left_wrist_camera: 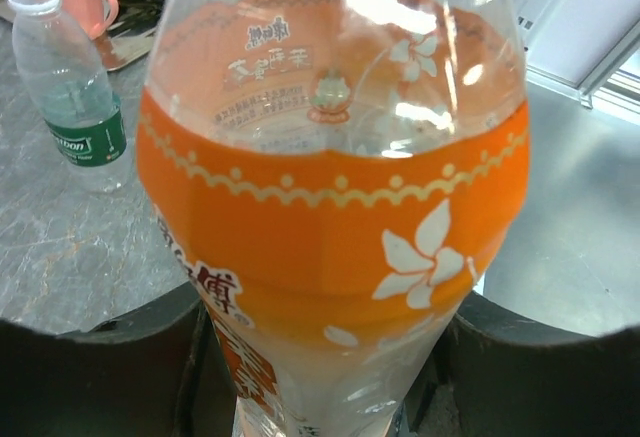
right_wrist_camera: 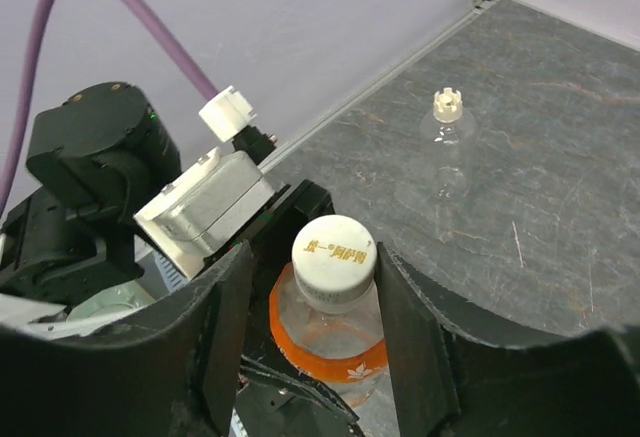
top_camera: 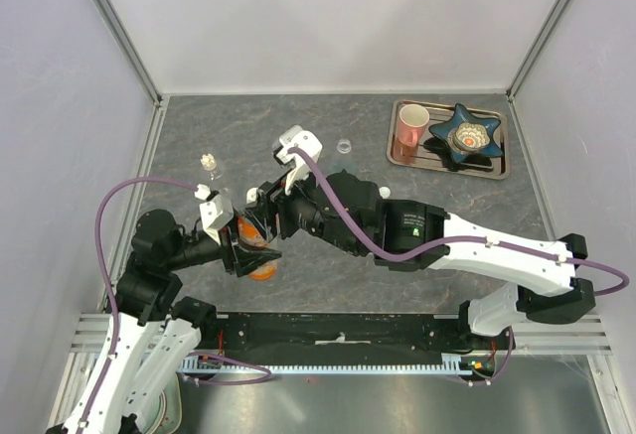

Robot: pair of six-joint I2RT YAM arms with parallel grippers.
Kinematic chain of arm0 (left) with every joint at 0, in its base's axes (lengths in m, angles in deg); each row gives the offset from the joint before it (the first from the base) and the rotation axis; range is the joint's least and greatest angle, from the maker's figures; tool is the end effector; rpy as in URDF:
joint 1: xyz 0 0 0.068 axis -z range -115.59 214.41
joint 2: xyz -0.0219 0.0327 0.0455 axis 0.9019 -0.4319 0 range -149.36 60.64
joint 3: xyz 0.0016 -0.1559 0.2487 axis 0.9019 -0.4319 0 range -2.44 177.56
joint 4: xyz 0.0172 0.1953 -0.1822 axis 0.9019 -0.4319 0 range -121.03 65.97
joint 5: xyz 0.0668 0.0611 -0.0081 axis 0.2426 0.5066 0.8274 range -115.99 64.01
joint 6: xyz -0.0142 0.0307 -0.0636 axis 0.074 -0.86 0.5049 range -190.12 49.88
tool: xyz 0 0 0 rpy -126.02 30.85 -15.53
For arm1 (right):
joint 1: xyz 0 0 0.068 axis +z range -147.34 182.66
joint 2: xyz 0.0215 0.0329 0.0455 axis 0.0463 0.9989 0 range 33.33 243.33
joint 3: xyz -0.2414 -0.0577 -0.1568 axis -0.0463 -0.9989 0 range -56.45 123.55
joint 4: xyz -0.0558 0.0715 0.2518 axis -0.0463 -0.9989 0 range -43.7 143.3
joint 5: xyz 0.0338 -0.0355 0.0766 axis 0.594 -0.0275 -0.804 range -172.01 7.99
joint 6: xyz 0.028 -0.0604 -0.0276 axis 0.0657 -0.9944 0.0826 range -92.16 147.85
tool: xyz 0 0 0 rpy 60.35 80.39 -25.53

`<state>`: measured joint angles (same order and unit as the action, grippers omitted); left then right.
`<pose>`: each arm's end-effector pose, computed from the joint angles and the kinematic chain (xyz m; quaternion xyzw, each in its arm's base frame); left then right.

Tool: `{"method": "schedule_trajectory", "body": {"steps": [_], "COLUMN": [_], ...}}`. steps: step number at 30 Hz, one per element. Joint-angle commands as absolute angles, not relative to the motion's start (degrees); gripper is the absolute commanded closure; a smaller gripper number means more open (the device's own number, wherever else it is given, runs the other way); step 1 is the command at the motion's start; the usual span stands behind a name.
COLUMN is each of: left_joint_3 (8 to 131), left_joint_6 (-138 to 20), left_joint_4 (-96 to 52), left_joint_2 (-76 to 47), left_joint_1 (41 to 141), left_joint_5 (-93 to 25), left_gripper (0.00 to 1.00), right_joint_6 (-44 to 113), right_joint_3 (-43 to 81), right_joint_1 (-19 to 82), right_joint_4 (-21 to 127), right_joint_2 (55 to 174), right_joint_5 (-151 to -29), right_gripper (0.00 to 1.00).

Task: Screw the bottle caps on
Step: Screw the bottle cap onto the plastic bottle.

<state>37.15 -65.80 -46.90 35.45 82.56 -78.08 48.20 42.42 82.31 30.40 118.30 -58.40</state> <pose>0.0803 -0.0757 0.3393 0.3666 0.6410 -0.4405 0.5106 0.0866 0.3418 0.4964 -0.2527 0.7126 0.3870 0.5278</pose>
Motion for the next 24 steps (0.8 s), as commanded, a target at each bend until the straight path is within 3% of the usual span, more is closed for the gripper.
{"method": "schedule_trajectory", "body": {"steps": [1,16,19,24], "left_joint_3": [39.31,39.48,39.57,39.22], "left_joint_6": [-64.32,-65.29,-65.46,-64.94], "left_joint_4": [-31.32,-32.47,-32.12,-29.66], "left_joint_2": [36.30,36.74,36.65,36.47], "left_joint_1": [82.17,82.17,82.17,82.17], "left_joint_5": [-81.88,-82.67,-85.64,-97.16], "left_gripper": [0.98,0.98,0.98,0.98], "right_joint_6": [46.39,39.20,35.51,25.39], "right_joint_3": [41.19,46.98,48.92,47.70], "right_joint_1": [84.57,84.31,83.61,79.66], "right_joint_4": [18.06,13.67,12.96,15.24], "right_joint_2": [120.43,116.65,115.07,110.68], "right_joint_5": [-67.16,-67.16,-72.50,-94.44], "right_gripper": [0.39,0.32,0.31,0.24]}}
